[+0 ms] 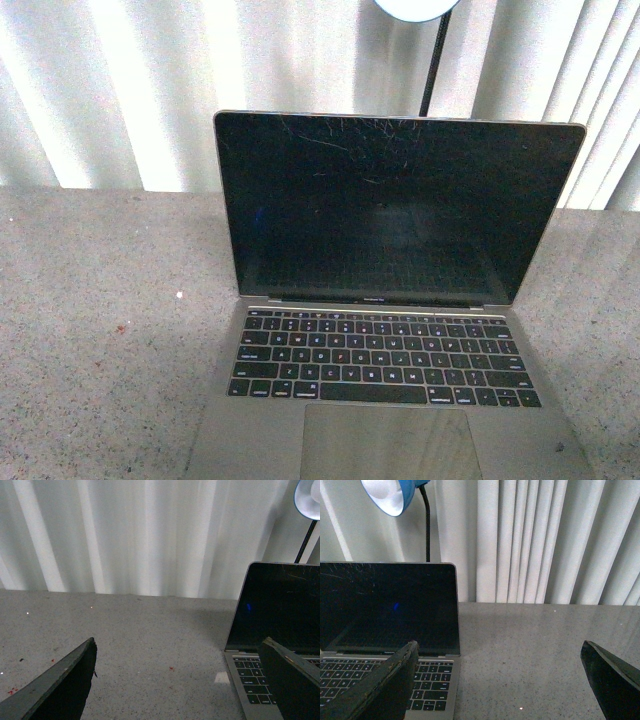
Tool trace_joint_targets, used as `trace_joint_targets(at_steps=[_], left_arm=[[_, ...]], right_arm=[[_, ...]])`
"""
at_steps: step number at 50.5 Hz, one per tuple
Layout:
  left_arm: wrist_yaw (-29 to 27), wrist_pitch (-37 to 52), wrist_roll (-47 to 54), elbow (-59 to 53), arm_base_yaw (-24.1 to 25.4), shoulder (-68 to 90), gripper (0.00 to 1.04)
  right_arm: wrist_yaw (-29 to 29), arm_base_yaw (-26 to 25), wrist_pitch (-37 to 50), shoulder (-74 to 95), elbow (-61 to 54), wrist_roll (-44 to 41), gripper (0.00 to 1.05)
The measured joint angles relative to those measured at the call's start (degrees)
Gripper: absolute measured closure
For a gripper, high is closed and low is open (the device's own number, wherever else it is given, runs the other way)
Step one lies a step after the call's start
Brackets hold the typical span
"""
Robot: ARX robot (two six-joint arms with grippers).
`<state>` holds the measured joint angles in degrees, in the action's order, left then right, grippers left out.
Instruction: Close laptop
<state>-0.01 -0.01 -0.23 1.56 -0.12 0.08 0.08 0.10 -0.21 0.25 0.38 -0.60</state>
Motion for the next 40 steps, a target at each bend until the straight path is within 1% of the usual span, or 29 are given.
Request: trace_joint_targets(at_steps=[17, 18, 20, 21, 23, 24, 25, 26, 28, 30, 31, 32, 36, 40], left_arm=[[0.0, 0.0, 0.0, 0.0, 0.0, 0.0, 0.07], [0.0, 0.0, 0.0, 0.0, 0.0, 0.0, 0.07], [0.0, 0.0, 0.0, 0.0, 0.0, 0.0, 0.07], [-1.2, -0.7, -0.5, 0.2, -0.4, 0.6, 0.07], [-8.5, -7.0, -5.2, 2.4, -2.8, 4.0, 0.07], [-11.3, -9.3, -7.1, 3.9, -4.2, 6.7, 0.07], [-16.9, -10.9, -11.2, 5.5, -6.3, 11.8, 0.07], [-18.8, -10.1, -13.1, 6.4, -7.0, 15.1, 0.07], [-19.3, -7.6, -15.1, 7.5, -8.1, 20.4, 0.07], [-17.0, -0.7, -16.2, 9.6, -9.2, 29.0, 0.07], [-16.2, 1.3, -16.1, 10.4, -9.4, 31.1, 0.07], [-14.0, 5.3, -15.6, 12.3, -9.9, 35.4, 0.07], [-9.8, 12.2, -13.6, 17.7, -11.1, 43.9, 0.07], [-7.2, 15.8, -11.0, 23.8, -12.9, 51.7, 0.07]], right_arm=[[0.0, 0.0, 0.0, 0.0, 0.0, 0.0, 0.07], [1.1, 0.3, -0.7, 0.4, 0.2, 0.9, 0.07], [6.4, 1.7, -6.9, 3.5, 2.8, 4.9, 0.07], [7.8, 2.0, -8.4, 4.7, 3.6, 5.4, 0.07], [11.9, 2.3, -12.1, 10.4, 6.3, 10.3, 0.07], [12.3, 2.2, -12.0, 13.0, 7.2, 11.8, 0.07], [12.1, 1.8, -10.7, 16.9, 8.3, 13.1, 0.07], [11.4, 1.6, -9.2, 19.4, 9.0, 13.4, 0.07], [9.0, 0.9, -5.1, 23.8, 10.3, 12.9, 0.07], [4.7, -0.2, 0.9, 29.6, 12.4, 10.9, 0.07], [2.4, -1.0, 3.7, 32.6, 13.7, 9.5, 0.07], [0.3, -1.5, 6.4, 35.6, 15.1, 8.2, 0.07], [-4.8, -3.1, 12.5, 43.7, 19.4, 2.5, 0.07], [-9.0, -4.0, 15.7, 51.0, 23.6, -3.4, 0.07]])
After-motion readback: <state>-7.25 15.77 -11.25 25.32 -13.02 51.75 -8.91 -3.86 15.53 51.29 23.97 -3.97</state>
